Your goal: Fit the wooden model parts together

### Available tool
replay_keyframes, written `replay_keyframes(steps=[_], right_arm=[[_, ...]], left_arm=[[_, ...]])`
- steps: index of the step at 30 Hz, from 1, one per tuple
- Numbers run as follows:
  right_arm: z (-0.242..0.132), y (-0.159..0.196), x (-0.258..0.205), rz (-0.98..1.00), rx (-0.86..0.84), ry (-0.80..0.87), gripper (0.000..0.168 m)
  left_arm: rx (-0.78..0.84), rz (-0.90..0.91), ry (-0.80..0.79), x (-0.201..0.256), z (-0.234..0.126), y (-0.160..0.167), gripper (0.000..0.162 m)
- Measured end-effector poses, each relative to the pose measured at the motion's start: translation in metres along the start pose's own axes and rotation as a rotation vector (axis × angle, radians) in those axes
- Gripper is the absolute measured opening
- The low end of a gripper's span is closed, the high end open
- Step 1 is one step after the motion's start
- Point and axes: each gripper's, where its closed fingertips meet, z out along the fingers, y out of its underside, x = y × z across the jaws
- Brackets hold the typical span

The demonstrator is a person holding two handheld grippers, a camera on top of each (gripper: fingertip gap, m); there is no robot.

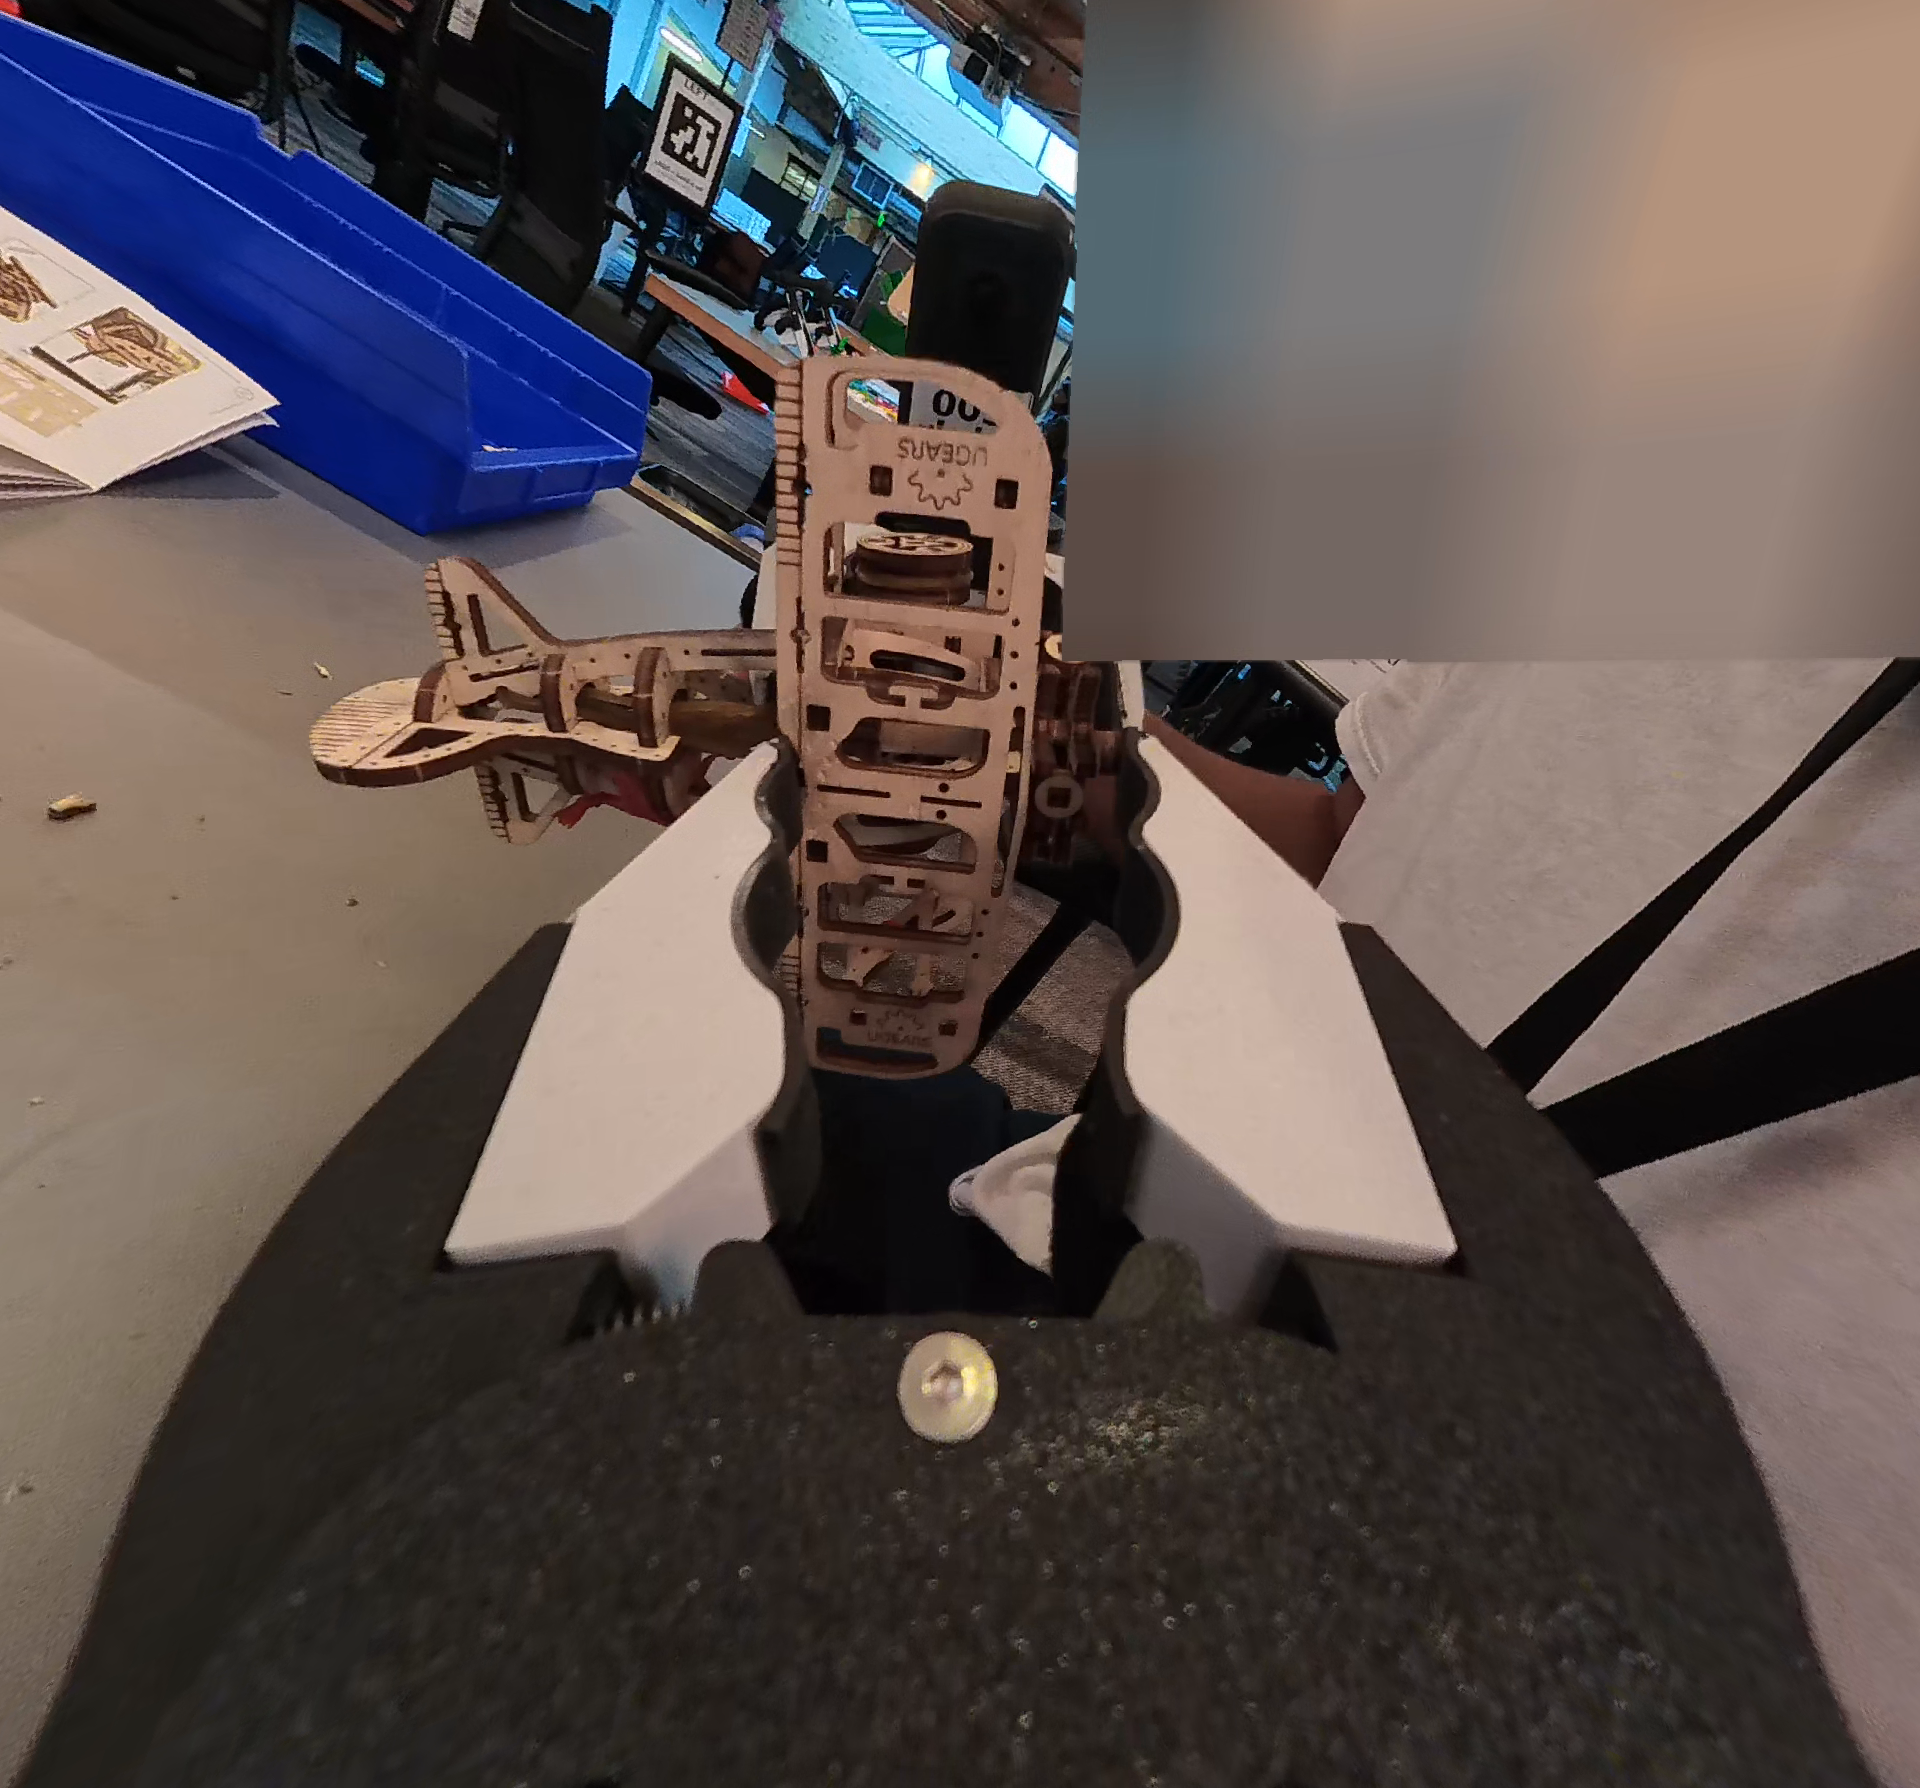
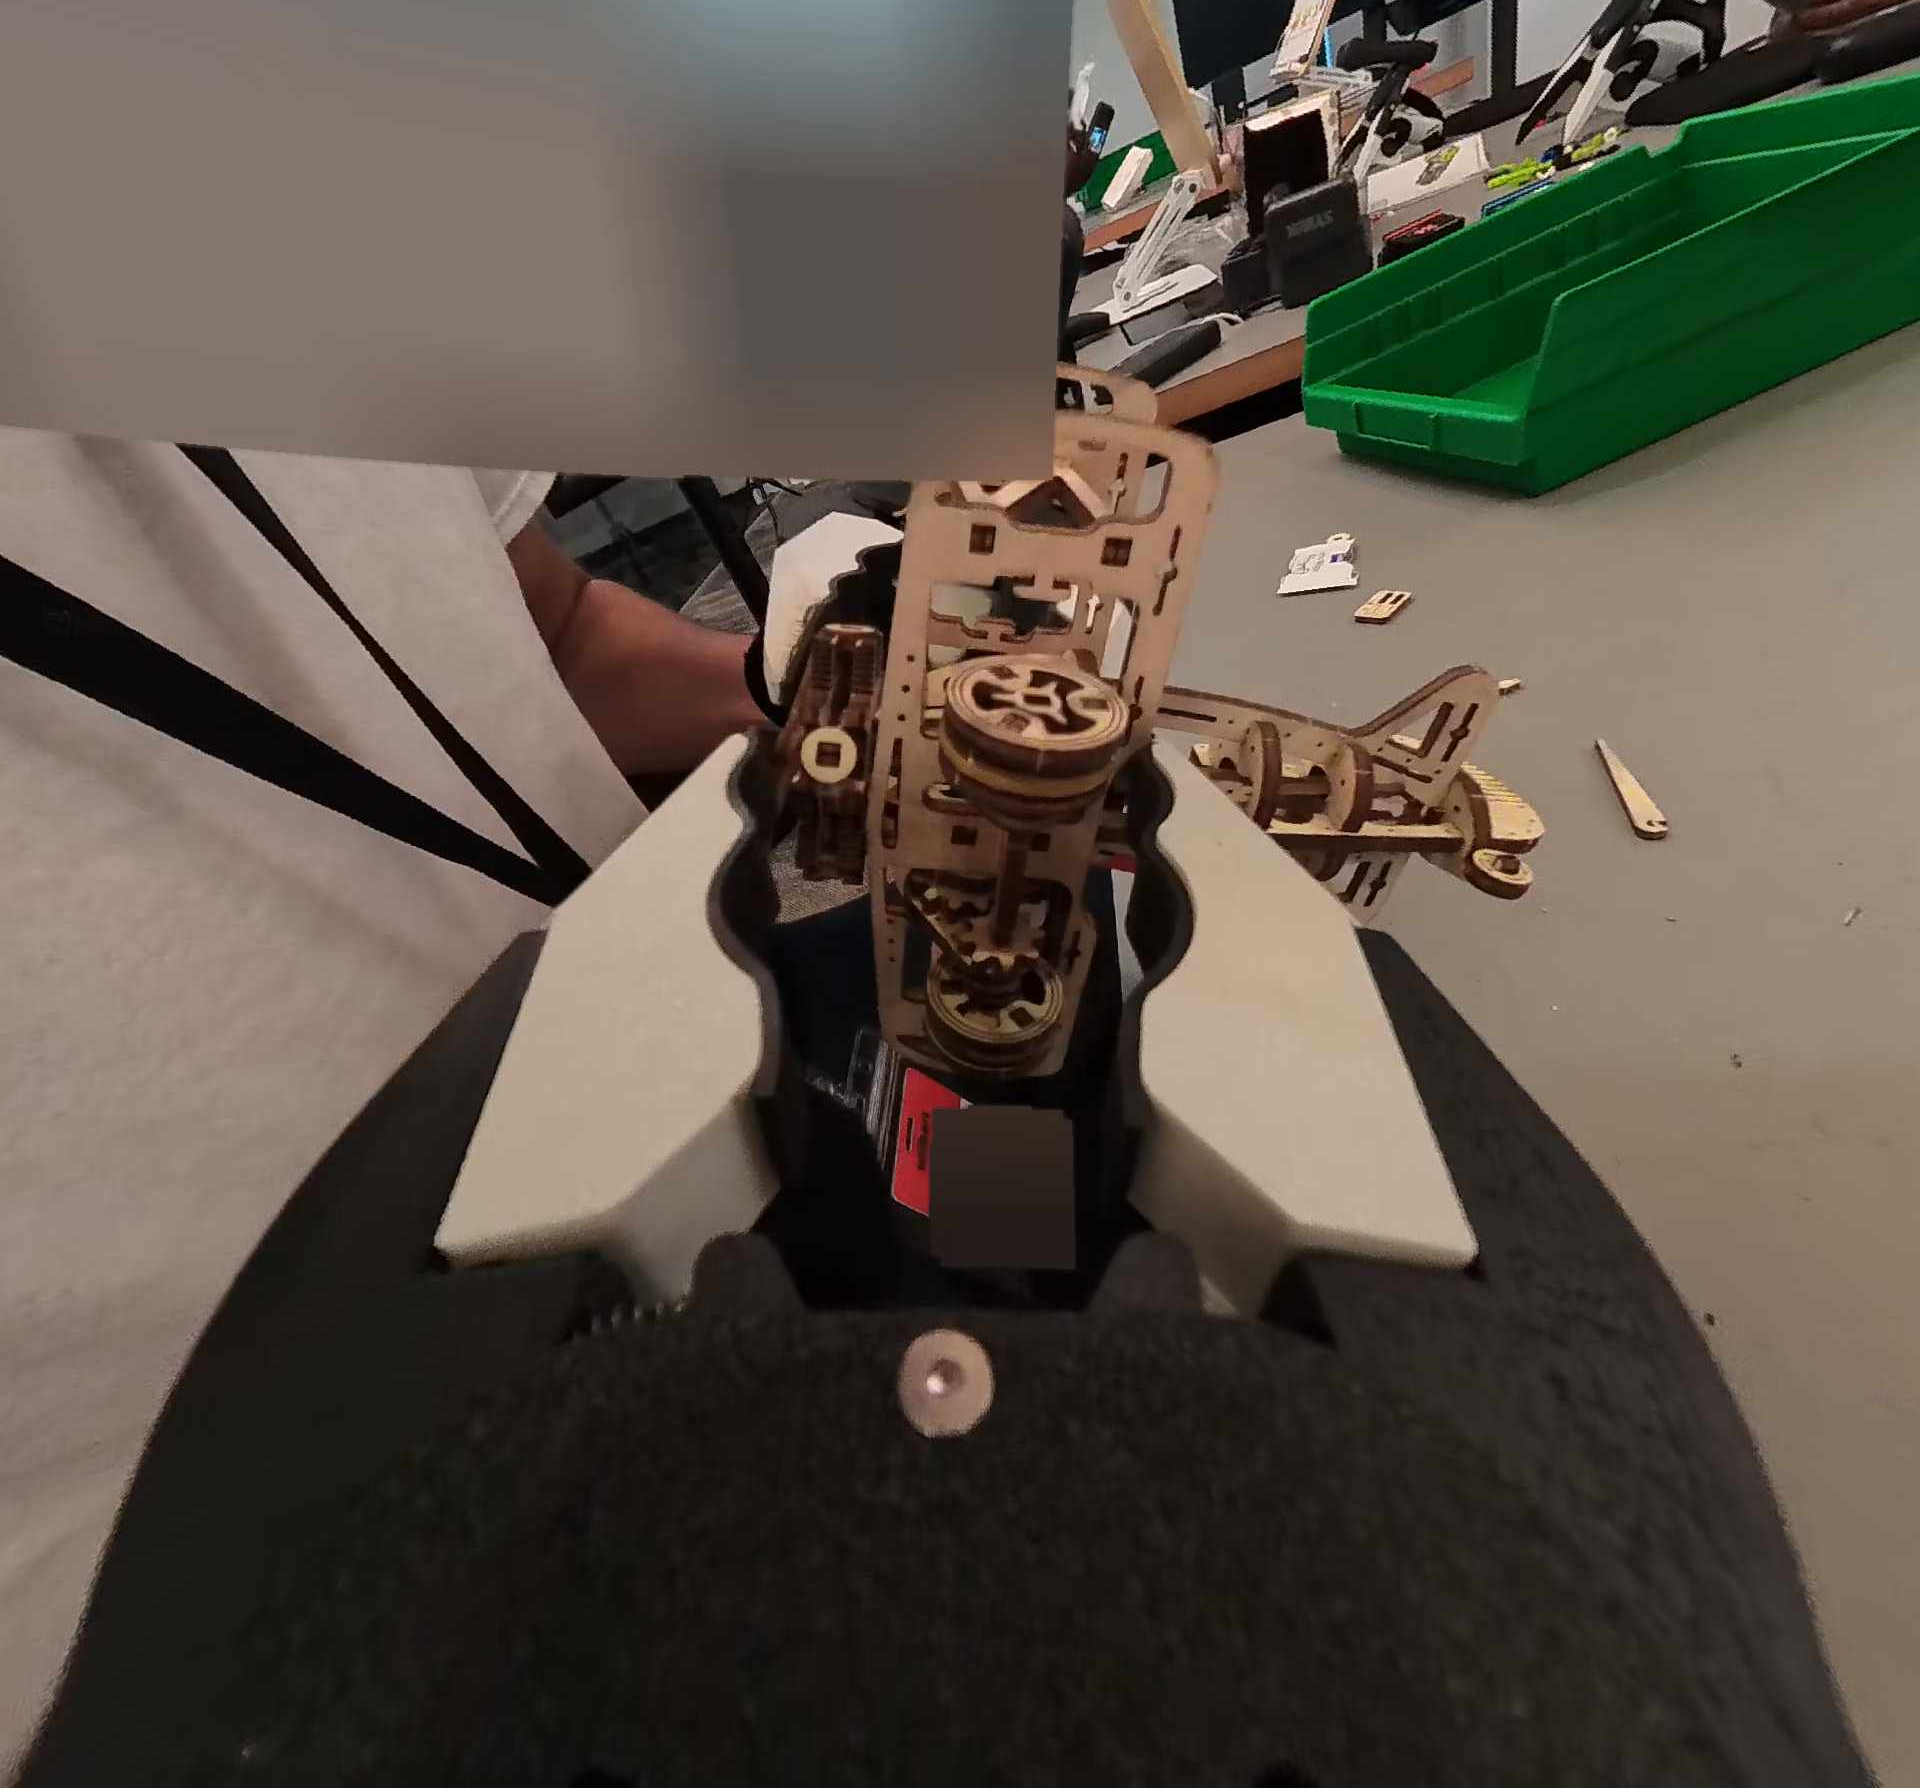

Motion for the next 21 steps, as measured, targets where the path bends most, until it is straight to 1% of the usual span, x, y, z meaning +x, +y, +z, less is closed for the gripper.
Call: replay_keyframes(steps=[6, 7, 8, 12, 13, 14, 15, 16, 17, 19, 21], right_arm=[[0.001, -0.003, -0.002, 0.024, 0.018, -0.011, 0.068], [0.001, -0.004, -0.004, 0.046, 0.018, -0.028, 0.075], [0.001, -0.004, -0.004, 0.059, 0.02, -0.037, 0.075], [0.003, 0.012, -0.006, 0.028, -0.066, -0.049, 0.076], [0.004, 0.01, -0.005, 0.024, -0.057, -0.043, 0.076], [0.008, 0.008, -0.002, 0.033, -0.039, -0.02, 0.077], [0.011, 0.011, 0.006, 0.027, -0.043, 0.023, 0.075], [0.013, 0.016, 0.016, 0.024, -0.052, 0.067, 0.073], [0.014, 0.017, 0.024, 0.057, -0.033, 0.08, 0.07], [0.016, 0.015, 0.035, 0.132, -0.005, 0.081, 0.069], [0.015, 0.01, 0.045, 0.128, 0.015, 0.086, 0.07]], left_arm=[[-0.005, 0.003, 0.019, 0.002, 0.0, 0.0, 0.058], [-0.009, 0.013, 0.012, 0.001, -0.001, 0.0, 0.057], [-0.011, 0.019, 0.01, 0.001, -0.001, -0.001, 0.058], [-0.004, 0.033, 0.017, 0.003, -0.007, -0.006, 0.056], [-0.007, 0.042, 0.003, 0.001, -0.007, -0.007, 0.056], [0.014, 0.074, -0.041, -0.004, -0.007, -0.008, 0.056], [-0.008, 0.128, -0.085, -0.01, -0.005, -0.003, 0.056], [-0.047, 0.145, -0.114, -0.017, -0.005, 0.002, 0.057], [-0.04, 0.114, -0.112, -0.022, -0.006, 0.001, 0.057], [-0.016, 0.068, -0.12, -0.033, -0.007, -0.004, 0.056], [-0.014, 0.066, -0.132, -0.041, -0.006, -0.01, 0.056]])
